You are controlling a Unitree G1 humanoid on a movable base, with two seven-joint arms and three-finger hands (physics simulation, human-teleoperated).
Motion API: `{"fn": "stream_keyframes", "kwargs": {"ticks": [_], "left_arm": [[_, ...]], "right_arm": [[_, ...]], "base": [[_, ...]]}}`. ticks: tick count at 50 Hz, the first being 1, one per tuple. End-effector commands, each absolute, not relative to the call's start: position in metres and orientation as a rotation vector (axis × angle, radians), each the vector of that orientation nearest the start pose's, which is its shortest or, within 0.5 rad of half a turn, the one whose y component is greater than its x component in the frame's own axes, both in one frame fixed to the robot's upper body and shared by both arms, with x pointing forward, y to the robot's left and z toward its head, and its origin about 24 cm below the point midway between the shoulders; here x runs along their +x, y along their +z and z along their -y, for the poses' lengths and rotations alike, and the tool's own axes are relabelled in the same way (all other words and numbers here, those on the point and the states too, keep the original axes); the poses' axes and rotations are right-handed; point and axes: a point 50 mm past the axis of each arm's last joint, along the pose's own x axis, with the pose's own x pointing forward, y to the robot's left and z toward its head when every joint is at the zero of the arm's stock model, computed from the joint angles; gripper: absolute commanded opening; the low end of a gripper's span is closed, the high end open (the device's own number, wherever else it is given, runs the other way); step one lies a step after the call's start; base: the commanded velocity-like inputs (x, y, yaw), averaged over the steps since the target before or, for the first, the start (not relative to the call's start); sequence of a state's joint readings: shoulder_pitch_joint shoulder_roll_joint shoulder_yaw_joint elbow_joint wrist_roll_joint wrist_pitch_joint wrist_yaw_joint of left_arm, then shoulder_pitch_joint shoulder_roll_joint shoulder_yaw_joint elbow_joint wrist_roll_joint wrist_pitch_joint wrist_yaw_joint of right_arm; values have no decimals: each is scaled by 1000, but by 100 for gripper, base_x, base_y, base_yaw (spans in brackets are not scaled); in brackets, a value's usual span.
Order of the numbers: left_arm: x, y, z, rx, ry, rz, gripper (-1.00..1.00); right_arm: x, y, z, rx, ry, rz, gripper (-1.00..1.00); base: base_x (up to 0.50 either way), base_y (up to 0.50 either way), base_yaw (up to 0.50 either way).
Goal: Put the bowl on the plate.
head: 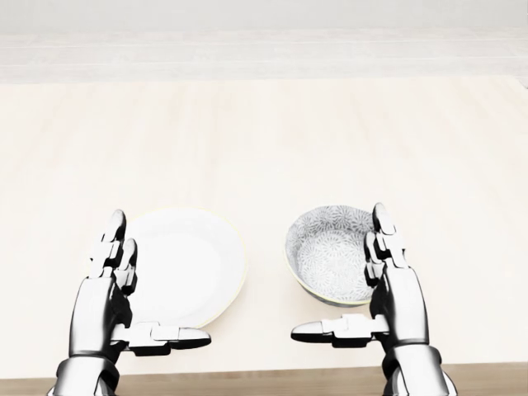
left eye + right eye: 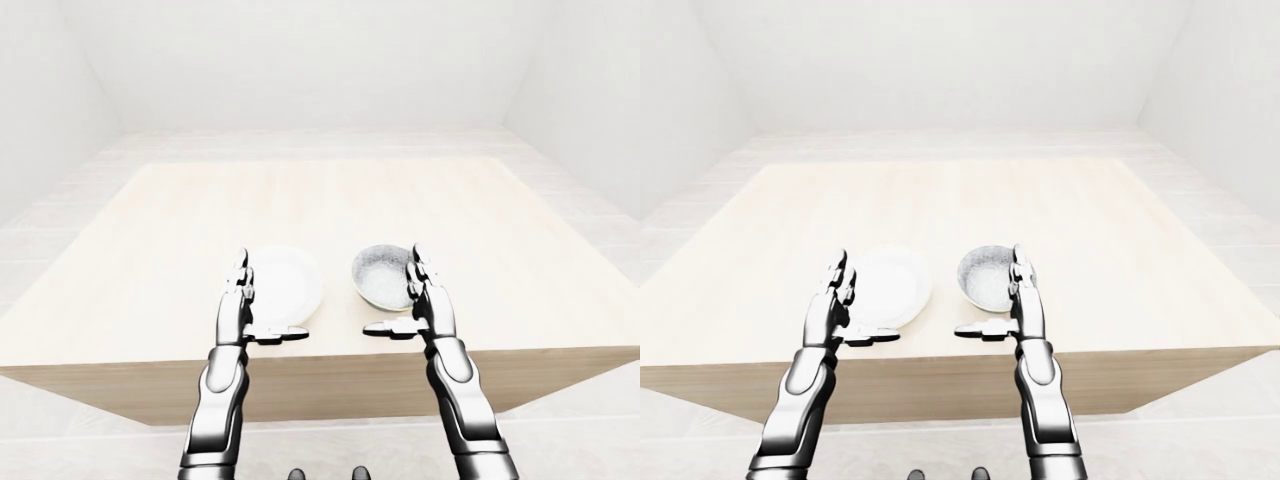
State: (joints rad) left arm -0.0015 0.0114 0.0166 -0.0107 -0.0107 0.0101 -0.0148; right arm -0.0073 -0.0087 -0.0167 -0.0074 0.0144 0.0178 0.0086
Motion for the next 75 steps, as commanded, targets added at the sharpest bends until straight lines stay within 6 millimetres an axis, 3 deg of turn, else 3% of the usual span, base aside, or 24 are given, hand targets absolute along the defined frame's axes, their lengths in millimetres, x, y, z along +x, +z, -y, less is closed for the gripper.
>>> {"fn": "stream_keyframes", "kwargs": {"ticks": [1,14,29,51,59,65,75], "left_arm": [[253,48,-161,-4,12,10,100],[259,58,-170,-37,36,16,100],[266,52,-174,-37,46,-6,100],[272,48,-180,-40,63,-10,100],[273,49,-182,-41,67,-12,100],[274,50,-184,-39,76,-8,100],[278,47,-186,-30,82,-10,100]], "right_arm": [[250,58,161,11,-18,28,100],[235,82,162,-34,-11,124,100],[232,85,163,-22,-9,136,100],[228,92,172,-2,-4,167,100],[224,102,176,112,52,225,100],[231,105,187,-11,-25,222,100],[226,124,201,-171,-73,281,100]], "base": [[0,0,0],[0,3,0],[0,45,0],[0,0,0],[0,0,0],[0,0,0],[0,0,0]]}}
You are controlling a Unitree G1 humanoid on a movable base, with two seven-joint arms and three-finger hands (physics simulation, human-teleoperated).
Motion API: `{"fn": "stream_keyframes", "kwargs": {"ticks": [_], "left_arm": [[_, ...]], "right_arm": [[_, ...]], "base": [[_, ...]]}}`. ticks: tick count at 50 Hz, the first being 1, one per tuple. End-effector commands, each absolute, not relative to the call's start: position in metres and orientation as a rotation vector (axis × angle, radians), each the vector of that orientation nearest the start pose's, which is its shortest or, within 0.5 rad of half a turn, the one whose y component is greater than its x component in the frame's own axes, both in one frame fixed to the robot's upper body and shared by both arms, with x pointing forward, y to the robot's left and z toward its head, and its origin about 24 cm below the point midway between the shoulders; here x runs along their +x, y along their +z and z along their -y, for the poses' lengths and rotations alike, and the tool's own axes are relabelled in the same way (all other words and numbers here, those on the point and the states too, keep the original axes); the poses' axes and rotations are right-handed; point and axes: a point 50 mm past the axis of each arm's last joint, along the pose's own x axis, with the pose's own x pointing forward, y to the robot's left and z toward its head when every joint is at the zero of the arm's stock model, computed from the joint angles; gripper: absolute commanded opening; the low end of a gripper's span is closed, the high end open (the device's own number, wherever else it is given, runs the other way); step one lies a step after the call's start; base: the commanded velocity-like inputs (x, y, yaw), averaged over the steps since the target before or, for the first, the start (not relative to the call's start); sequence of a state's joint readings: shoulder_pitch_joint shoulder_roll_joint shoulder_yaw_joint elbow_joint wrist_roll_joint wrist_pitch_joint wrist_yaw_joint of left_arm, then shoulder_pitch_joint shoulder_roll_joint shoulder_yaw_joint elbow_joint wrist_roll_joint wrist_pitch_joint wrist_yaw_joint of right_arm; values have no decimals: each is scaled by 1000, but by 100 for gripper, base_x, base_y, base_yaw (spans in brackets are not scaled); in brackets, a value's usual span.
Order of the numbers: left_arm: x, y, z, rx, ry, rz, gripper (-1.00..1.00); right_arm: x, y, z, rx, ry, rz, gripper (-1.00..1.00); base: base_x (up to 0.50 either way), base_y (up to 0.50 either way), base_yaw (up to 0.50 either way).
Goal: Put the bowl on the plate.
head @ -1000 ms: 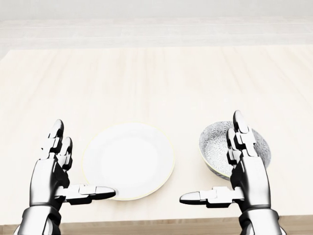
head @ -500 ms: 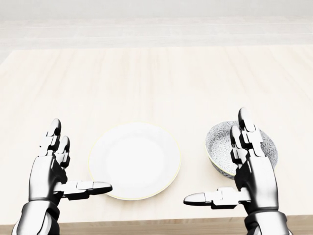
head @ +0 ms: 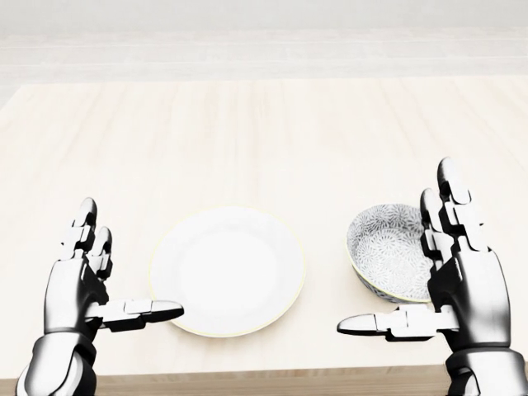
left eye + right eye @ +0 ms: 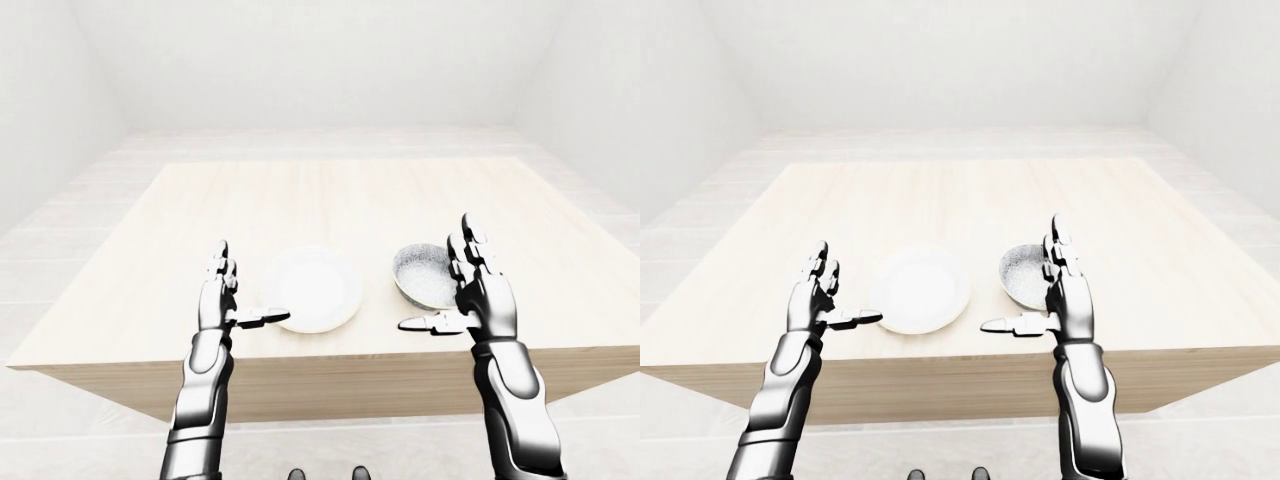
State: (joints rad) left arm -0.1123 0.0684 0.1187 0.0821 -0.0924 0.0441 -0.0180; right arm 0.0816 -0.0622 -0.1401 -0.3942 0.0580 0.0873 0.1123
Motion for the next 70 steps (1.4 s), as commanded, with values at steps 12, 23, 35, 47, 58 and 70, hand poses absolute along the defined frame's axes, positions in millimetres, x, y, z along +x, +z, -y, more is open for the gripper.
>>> {"fn": "stream_keyframes", "kwargs": {"ticks": [12,23,35,47,58,70], "left_arm": [[273,52,-187,-26,79,0,100],[272,55,-188,-23,82,11,100],[271,61,-188,-28,79,20,100],[270,61,-188,-31,72,19,100],[268,60,-187,-22,67,26,100],[266,56,-187,5,69,41,100]], "right_arm": [[223,114,207,-272,-96,220,100],[225,124,217,-368,-131,241,100],[228,132,222,-464,-144,251,100],[238,120,220,-614,-137,171,100],[244,115,220,-707,-124,127,100],[249,103,218,-790,-97,59,100]], "base": [[0,0,0],[0,0,0],[0,0,0],[0,0,0],[0,0,0],[0,0,0]]}}
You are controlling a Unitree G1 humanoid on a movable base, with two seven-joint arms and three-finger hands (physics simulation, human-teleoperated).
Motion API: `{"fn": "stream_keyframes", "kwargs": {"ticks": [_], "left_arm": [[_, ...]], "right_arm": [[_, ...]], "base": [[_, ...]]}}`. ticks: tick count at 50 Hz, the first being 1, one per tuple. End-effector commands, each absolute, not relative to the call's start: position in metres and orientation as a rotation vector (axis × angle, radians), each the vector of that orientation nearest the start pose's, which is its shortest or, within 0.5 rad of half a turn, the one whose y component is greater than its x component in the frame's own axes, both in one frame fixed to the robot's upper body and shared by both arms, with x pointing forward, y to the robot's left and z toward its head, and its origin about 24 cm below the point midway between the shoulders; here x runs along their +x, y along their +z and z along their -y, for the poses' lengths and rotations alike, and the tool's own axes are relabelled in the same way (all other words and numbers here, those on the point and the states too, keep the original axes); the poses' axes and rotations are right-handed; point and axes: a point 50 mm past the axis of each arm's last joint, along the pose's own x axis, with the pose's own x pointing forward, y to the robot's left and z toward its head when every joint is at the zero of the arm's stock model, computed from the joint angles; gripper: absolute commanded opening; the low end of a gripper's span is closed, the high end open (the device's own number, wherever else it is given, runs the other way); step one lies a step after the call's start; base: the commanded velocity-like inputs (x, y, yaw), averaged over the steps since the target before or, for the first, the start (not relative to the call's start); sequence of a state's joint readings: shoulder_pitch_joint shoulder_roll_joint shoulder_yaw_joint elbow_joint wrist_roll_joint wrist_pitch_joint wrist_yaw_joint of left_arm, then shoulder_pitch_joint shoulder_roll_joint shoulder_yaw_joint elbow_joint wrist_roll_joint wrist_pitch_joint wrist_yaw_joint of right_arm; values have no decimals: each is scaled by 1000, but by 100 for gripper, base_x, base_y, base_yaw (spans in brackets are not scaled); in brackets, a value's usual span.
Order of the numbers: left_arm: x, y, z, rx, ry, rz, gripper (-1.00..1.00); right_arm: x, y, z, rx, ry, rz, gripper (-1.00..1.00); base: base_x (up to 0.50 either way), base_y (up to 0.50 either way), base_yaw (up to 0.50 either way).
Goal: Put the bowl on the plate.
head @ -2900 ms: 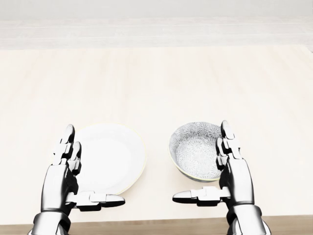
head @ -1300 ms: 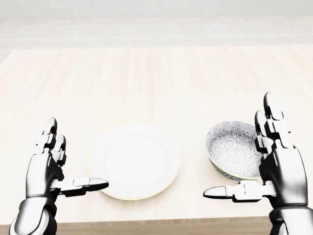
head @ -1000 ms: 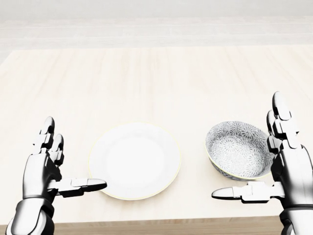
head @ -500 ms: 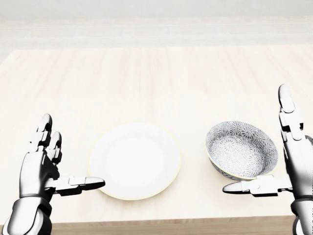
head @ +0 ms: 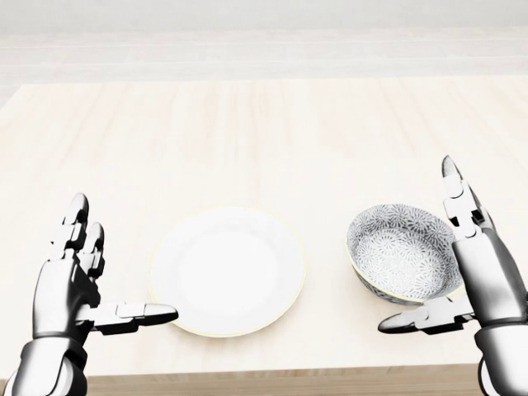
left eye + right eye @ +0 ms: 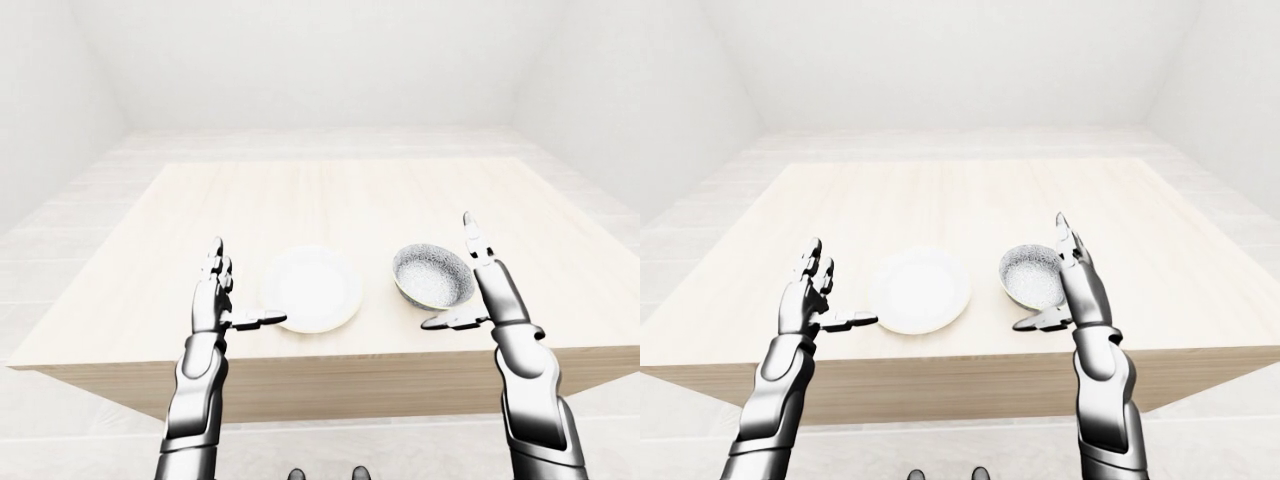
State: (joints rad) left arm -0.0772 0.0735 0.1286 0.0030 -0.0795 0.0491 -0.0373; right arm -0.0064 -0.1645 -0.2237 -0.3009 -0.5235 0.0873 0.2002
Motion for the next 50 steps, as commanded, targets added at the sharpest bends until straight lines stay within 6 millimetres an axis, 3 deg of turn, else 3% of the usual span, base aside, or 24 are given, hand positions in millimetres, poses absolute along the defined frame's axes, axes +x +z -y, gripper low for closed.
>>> {"fn": "stream_keyframes", "kwargs": {"ticks": [1,10,30,50], "left_arm": [[266,56,-187,7,69,43,100],[263,55,-186,26,67,53,100],[264,52,-187,29,62,42,100],[268,52,-188,35,63,36,100]], "right_arm": [[249,103,218,-798,-97,57,100],[255,97,212,-903,-52,19,100],[261,117,205,-1084,3,25,100],[266,116,207,-1192,29,-40,100]], "base": [[0,0,0],[0,0,0],[0,0,0],[0,0,0]]}}
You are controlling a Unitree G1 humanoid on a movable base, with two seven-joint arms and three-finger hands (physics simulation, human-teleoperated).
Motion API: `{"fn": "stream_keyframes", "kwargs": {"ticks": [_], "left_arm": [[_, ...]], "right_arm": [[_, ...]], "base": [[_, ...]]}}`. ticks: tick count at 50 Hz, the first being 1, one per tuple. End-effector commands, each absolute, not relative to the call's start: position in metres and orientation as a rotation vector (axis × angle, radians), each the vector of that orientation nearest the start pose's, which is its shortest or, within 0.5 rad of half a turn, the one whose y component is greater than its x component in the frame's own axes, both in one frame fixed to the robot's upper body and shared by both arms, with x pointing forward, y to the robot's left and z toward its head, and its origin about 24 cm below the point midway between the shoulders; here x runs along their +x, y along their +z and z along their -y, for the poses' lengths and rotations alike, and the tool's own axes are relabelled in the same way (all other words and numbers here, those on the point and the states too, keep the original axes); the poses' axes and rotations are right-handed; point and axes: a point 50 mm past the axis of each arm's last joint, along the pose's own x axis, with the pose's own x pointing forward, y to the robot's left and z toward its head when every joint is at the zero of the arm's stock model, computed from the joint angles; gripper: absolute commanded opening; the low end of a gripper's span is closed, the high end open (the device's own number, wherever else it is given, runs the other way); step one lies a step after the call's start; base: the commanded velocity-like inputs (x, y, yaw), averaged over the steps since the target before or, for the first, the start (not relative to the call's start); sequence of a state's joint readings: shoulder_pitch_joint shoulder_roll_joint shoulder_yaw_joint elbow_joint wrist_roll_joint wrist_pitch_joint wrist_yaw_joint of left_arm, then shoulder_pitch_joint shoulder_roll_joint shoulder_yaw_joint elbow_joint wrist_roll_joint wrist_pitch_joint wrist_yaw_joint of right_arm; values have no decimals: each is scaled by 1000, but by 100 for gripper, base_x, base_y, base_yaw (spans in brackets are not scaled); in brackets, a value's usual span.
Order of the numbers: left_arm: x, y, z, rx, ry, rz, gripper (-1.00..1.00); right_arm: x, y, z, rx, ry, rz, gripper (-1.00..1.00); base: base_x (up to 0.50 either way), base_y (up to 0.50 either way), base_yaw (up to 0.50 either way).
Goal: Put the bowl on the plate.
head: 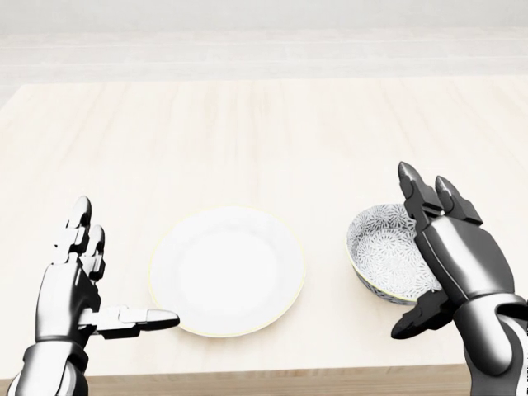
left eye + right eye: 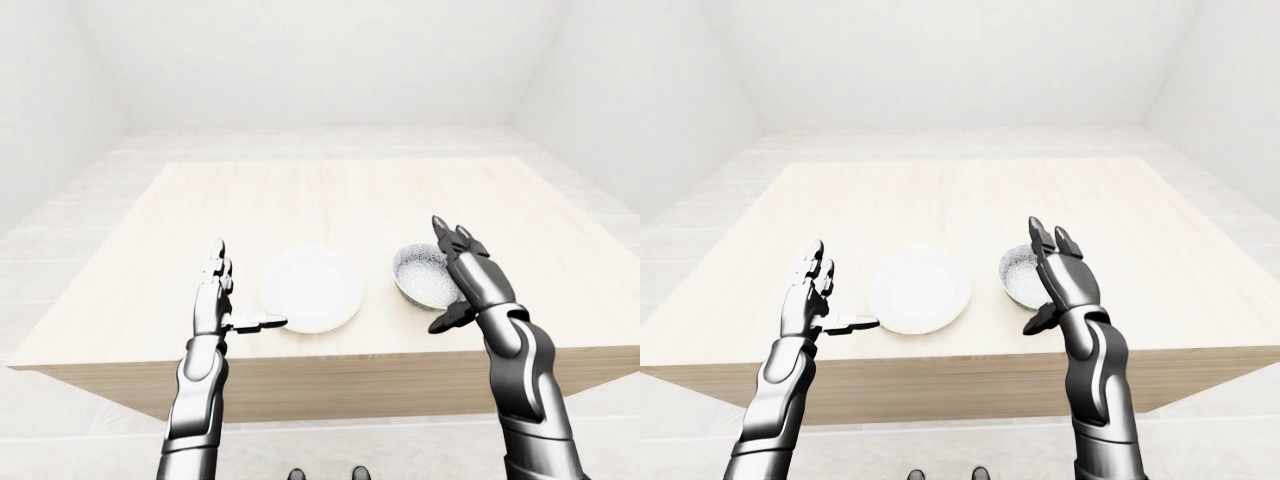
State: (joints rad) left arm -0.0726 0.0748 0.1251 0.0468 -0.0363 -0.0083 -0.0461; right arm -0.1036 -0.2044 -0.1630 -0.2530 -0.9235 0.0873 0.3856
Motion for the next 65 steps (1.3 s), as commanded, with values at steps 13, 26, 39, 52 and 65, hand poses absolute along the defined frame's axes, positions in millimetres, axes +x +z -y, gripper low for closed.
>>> {"fn": "stream_keyframes", "kwargs": {"ticks": [13,26,39,52,65], "left_arm": [[268,53,-188,34,62,38,100],[270,51,-192,27,71,34,100],[271,48,-193,29,72,28,100],[268,47,-192,31,67,31,100],[266,47,-194,27,62,29,100]], "right_arm": [[281,99,207,-1235,58,-119,100],[291,91,200,-1276,98,-148,100],[288,83,200,-1320,128,-201,100],[283,76,199,-1364,153,-244,100],[275,73,192,-1400,169,-259,100]], "base": [[0,0,0],[0,0,0],[0,0,0],[0,0,0],[0,0,0]]}}
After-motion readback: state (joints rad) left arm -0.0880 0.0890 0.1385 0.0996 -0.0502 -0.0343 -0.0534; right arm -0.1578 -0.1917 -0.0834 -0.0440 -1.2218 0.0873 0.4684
